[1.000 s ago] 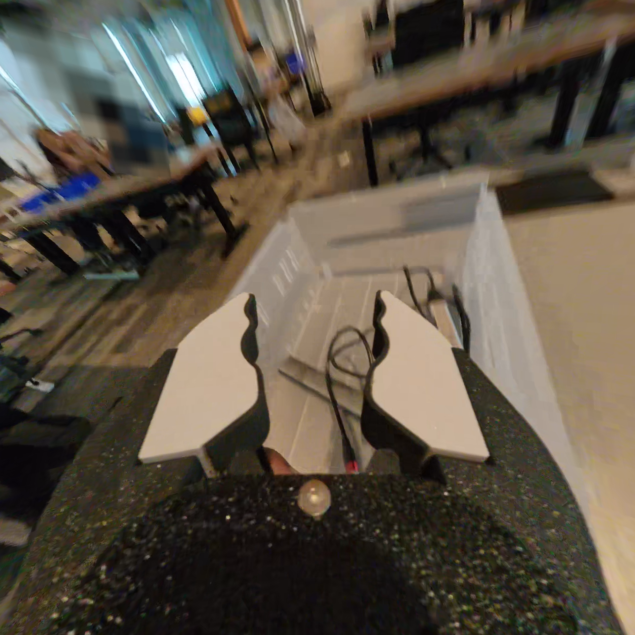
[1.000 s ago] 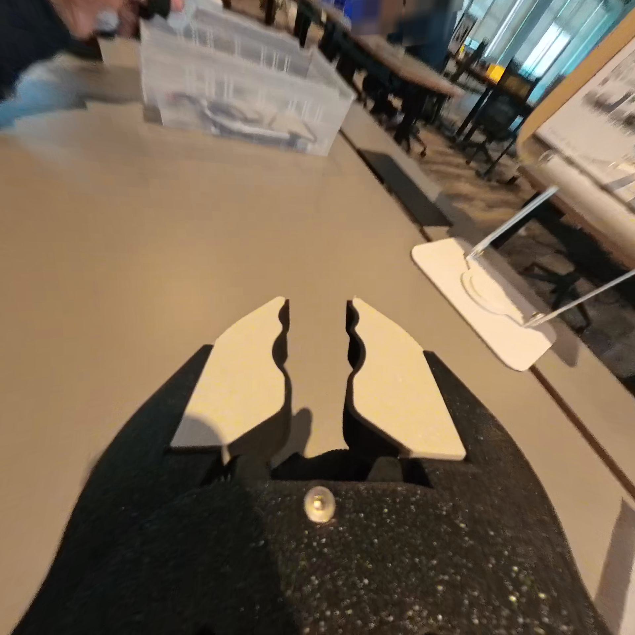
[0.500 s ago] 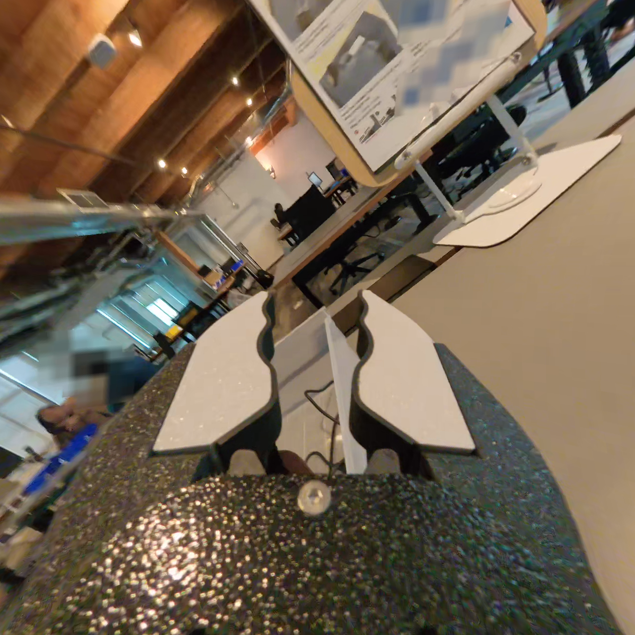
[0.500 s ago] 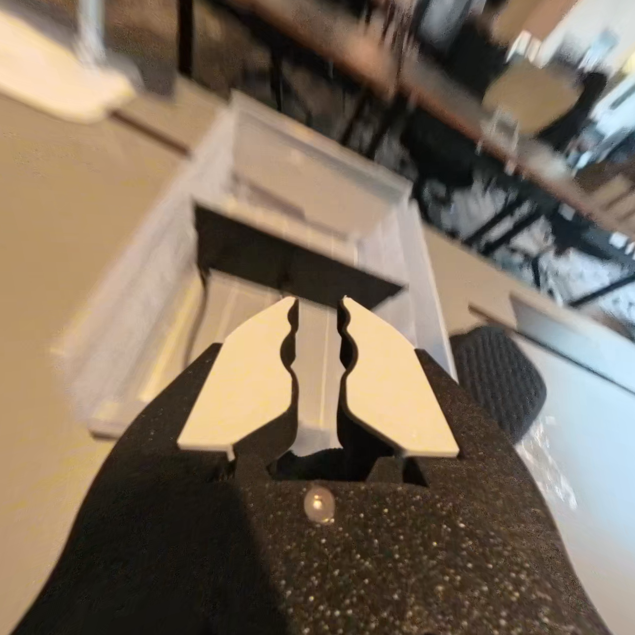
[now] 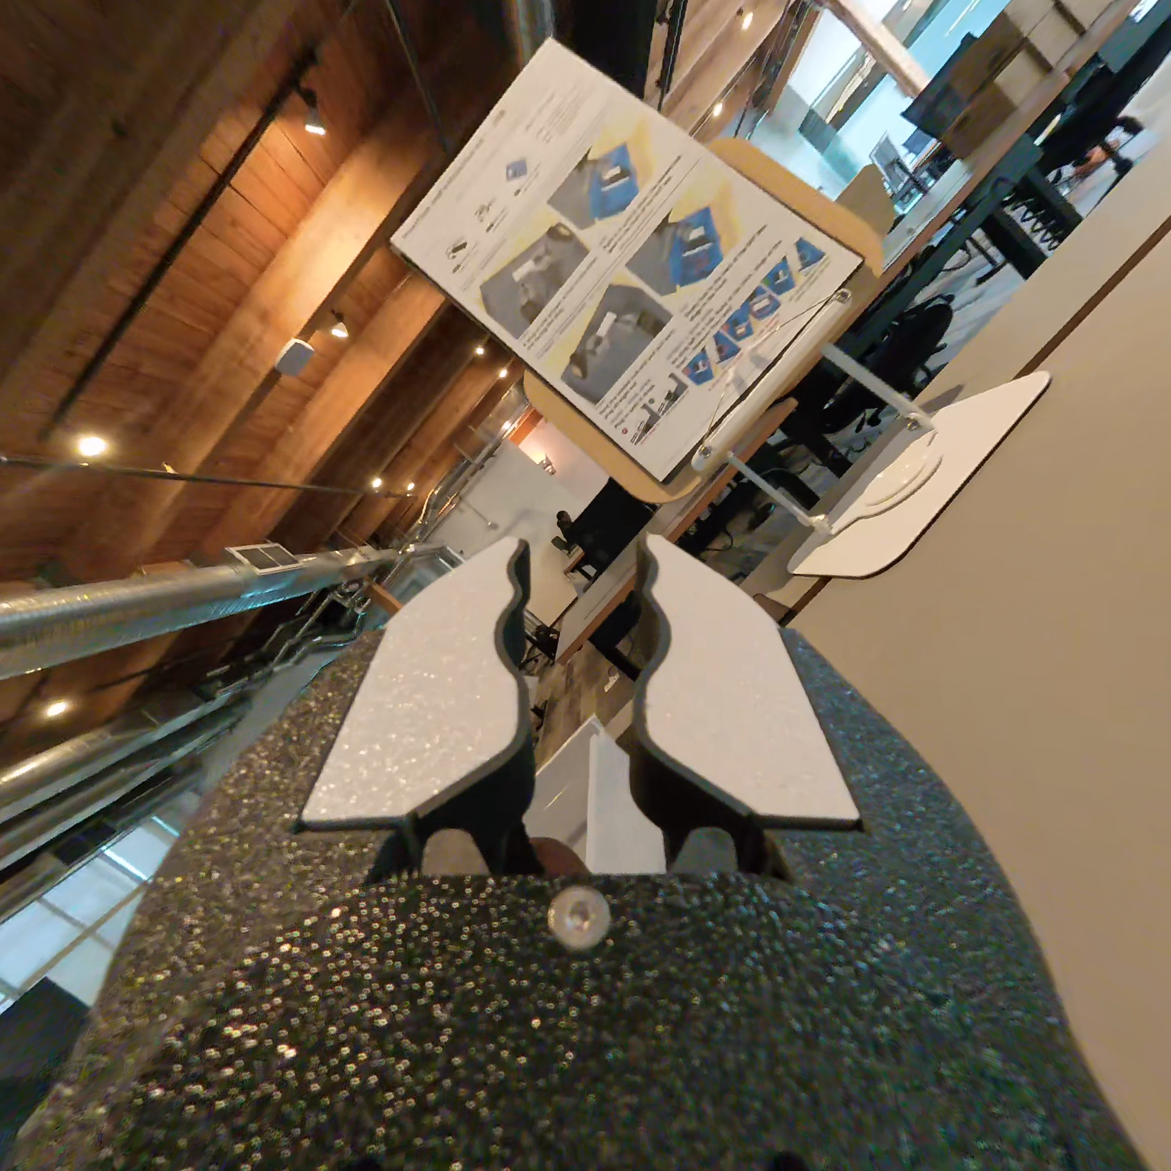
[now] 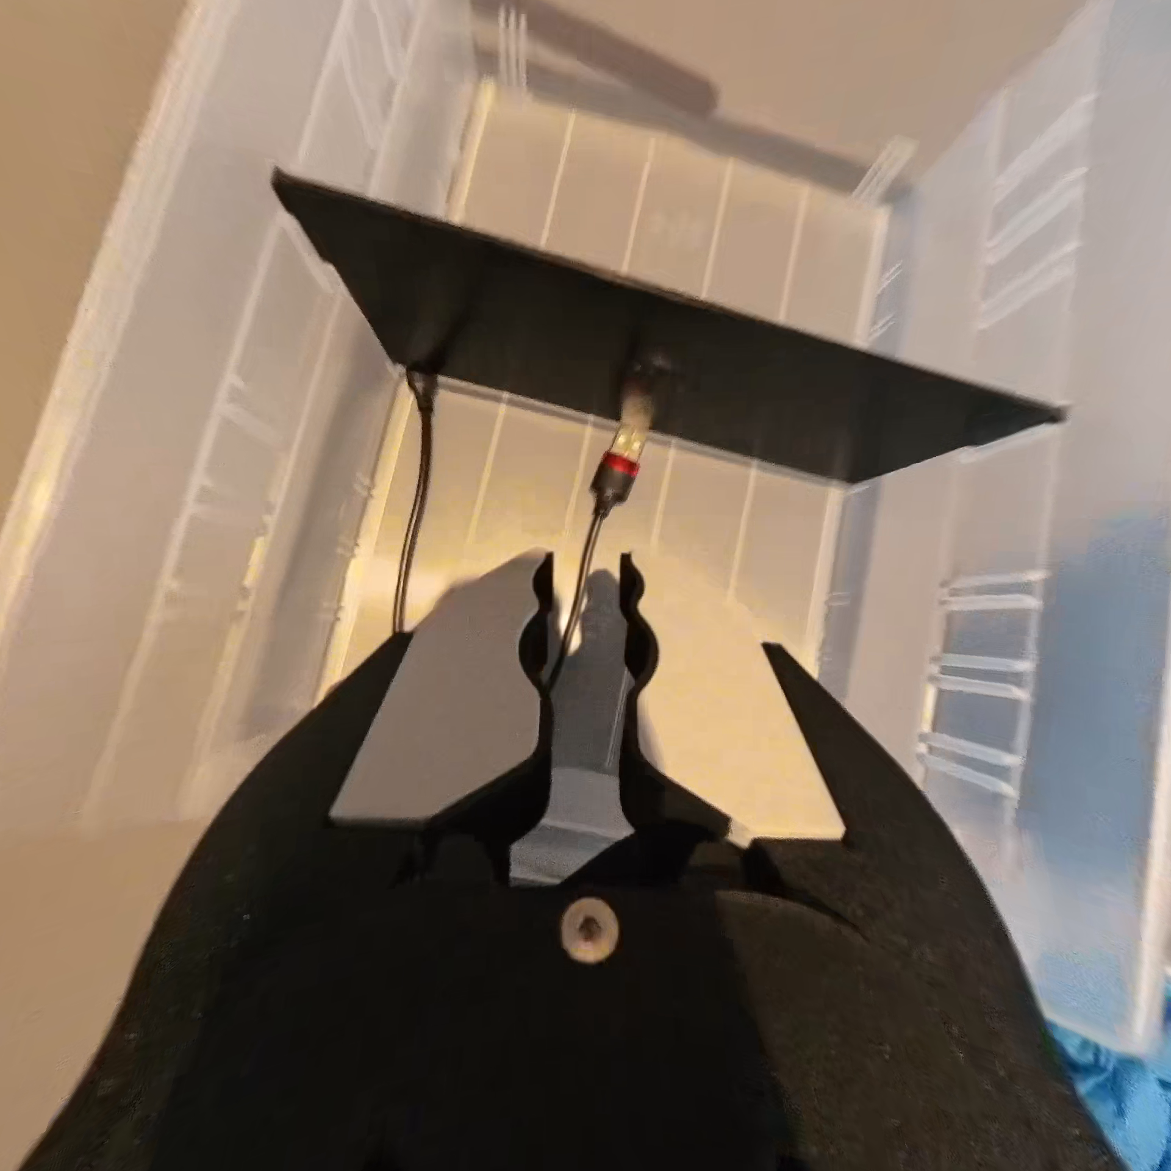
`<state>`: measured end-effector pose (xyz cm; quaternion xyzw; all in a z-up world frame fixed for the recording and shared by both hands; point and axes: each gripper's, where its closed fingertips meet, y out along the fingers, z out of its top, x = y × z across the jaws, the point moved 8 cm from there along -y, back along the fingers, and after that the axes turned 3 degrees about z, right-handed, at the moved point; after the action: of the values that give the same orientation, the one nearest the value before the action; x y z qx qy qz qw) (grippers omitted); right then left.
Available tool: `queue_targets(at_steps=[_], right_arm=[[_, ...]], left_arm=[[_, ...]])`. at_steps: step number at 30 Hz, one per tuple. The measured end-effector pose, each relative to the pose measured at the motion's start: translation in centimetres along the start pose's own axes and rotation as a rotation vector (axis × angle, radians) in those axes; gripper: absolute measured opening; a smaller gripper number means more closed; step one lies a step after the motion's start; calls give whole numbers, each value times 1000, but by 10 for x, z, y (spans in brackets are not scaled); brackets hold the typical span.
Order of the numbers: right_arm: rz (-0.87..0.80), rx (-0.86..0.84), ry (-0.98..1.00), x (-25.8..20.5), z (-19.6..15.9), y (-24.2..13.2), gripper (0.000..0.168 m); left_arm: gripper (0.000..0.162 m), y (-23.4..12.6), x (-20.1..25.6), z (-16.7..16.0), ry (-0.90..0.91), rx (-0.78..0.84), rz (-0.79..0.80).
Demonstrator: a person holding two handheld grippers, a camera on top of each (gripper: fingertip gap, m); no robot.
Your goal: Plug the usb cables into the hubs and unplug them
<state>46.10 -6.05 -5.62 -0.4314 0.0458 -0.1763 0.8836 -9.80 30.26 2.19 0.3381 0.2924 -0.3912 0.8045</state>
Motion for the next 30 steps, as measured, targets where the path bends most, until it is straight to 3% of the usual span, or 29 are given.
queue_targets(at_steps=[5,11,17,22,30], right_arm=[[82,-347,13,-6,-1,31,25],[88,-382,41,-5,-2,36,4],[106,-374,46,-5,-10,30,3],[-25,-322,20,4,-9,0,2],[-392,-193,18,24,8,-57,3]], left_arm=[[30,2,7,-2,-3,-7,-20],[29,4,13,-2,4,-10,-45],[28,3,16,3,11,9,-45],[28,2,13,3,-4,14,-28],[28,2,12,4,-7,19,-12]])
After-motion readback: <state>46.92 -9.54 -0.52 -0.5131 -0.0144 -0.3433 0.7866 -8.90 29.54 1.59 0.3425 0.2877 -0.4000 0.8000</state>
